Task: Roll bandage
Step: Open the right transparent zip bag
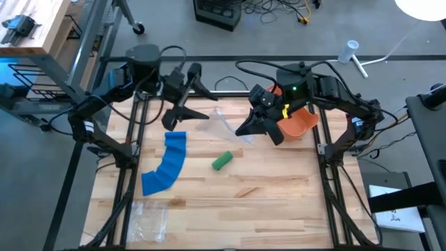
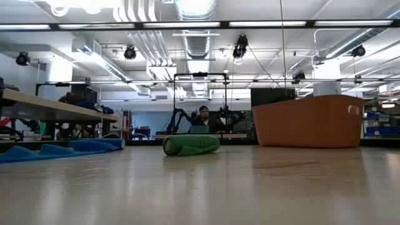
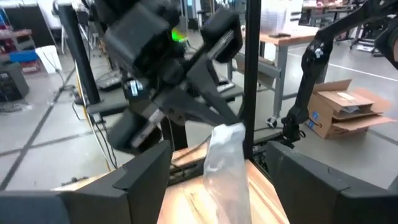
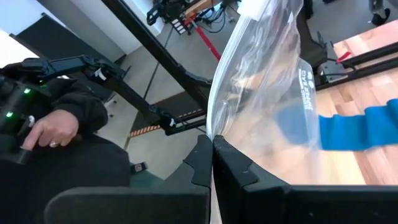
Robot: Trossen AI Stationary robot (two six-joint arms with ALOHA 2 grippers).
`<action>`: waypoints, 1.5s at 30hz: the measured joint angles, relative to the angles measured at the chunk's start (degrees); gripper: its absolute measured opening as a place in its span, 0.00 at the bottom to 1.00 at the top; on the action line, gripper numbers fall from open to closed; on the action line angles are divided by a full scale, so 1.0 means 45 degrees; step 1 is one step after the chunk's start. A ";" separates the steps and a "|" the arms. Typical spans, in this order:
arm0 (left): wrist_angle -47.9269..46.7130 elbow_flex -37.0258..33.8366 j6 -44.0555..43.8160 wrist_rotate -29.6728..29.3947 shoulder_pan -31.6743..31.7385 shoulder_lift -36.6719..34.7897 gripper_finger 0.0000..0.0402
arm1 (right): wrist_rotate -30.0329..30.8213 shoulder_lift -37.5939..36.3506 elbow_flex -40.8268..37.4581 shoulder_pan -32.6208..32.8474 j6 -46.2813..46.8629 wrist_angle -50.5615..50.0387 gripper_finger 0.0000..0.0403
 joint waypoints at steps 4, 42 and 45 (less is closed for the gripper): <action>0.0034 -0.0214 -0.0034 0.0000 -0.0063 0.0072 0.61 | -0.0009 0.0030 0.0002 0.0034 -0.0123 0.0016 0.00; -0.0215 0.0811 -0.0750 -0.4006 -0.0505 -0.0440 0.00 | 0.7217 0.0328 0.1722 0.0063 -0.4632 0.3371 0.42; -0.0238 0.0789 -0.0850 -0.4056 -0.0505 -0.0250 0.00 | 0.7128 0.1062 0.1722 0.0058 -0.5354 0.4893 0.42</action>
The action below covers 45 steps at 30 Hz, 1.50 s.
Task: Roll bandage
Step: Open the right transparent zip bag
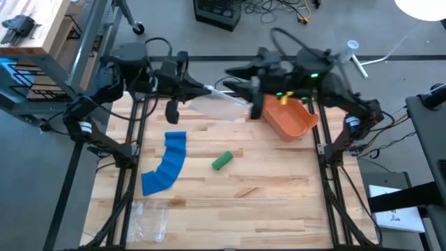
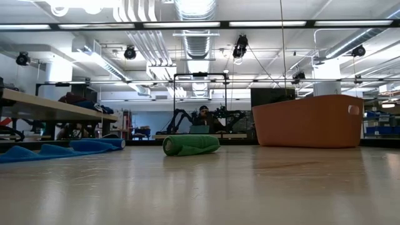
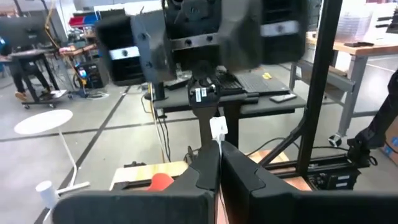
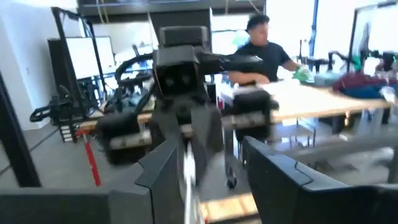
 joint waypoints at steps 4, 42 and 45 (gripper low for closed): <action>-0.0010 -0.0002 -0.0109 0.0000 -0.0005 0.0134 0.00 | -0.0017 0.0710 -0.0010 0.0002 -0.0040 0.0052 0.38; -0.1217 0.0656 0.0146 -0.0321 0.0000 -0.0149 0.18 | 0.0007 0.0300 0.0019 -0.0054 -0.1553 -0.2535 0.06; -0.1224 0.0475 0.0146 -0.0321 0.0000 -0.0095 0.26 | 0.0003 0.0369 0.0019 -0.0053 -0.1690 -0.2882 0.06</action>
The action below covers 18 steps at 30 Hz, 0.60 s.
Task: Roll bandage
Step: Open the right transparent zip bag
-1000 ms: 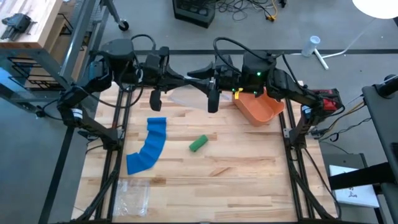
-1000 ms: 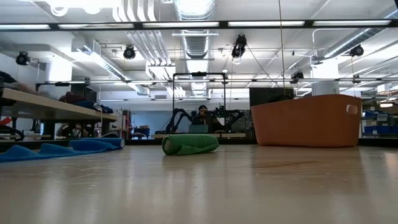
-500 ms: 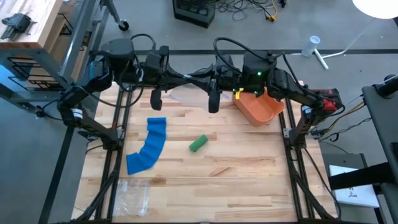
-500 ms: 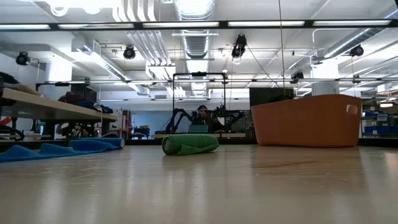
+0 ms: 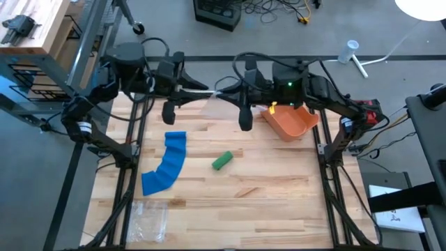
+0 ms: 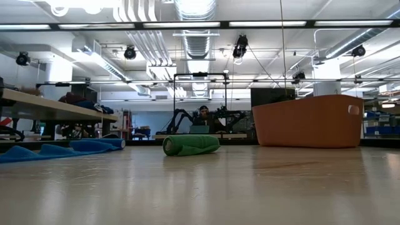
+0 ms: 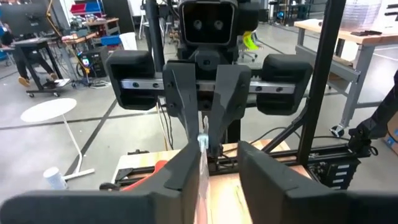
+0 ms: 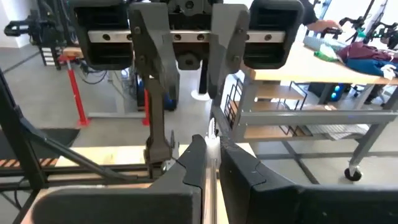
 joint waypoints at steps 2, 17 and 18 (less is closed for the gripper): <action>-0.0007 -0.0159 -0.0044 0.0000 0.0000 0.0010 0.30 | -0.0003 0.0036 0.0000 0.0000 0.0022 -0.0065 0.07; -0.0020 -0.1517 -0.0421 -0.0265 -0.0005 0.0025 0.39 | -0.0010 0.0023 0.0000 0.0083 0.0159 0.0122 0.08; -0.0020 -0.1579 -0.0439 -0.0492 -0.0005 0.0037 0.38 | -0.0010 0.0023 0.0000 0.0083 0.0161 0.0124 0.08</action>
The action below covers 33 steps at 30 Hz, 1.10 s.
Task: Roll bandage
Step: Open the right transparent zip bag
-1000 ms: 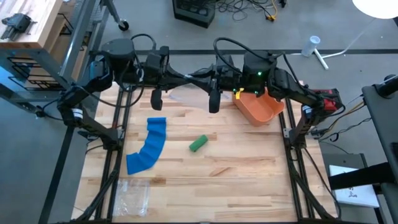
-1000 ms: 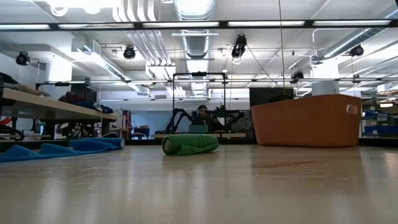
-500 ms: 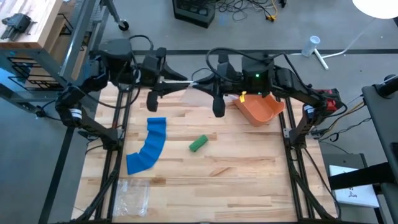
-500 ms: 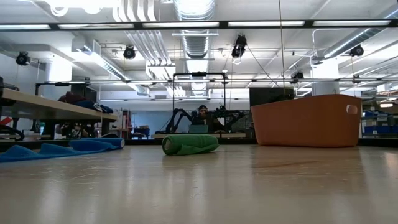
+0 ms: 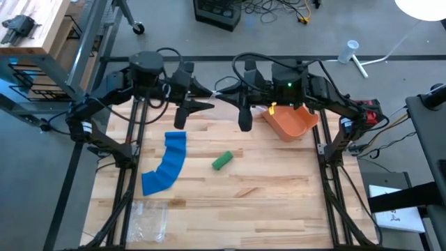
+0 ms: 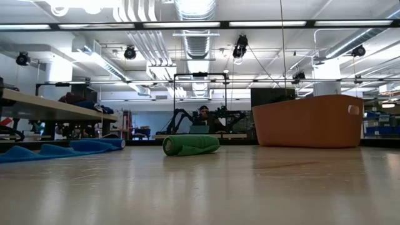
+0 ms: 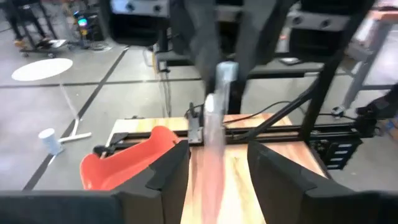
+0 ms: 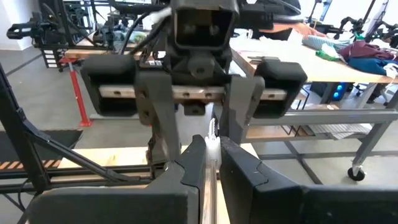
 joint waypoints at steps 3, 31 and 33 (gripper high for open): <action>0.0003 -0.0054 0.0065 -0.0214 0.0000 0.0068 0.31 | -0.0005 0.0000 0.0000 0.0000 0.0008 -0.0005 0.07; -0.1274 -0.0054 0.1171 -0.0489 0.0000 0.0018 0.00 | -0.0008 -0.0058 0.0015 0.0029 0.2099 -0.4905 0.31; -0.2436 -0.0055 0.1285 -0.0495 0.0005 0.0011 0.01 | -0.0002 -0.0058 0.0015 0.0029 0.2153 -0.5790 0.31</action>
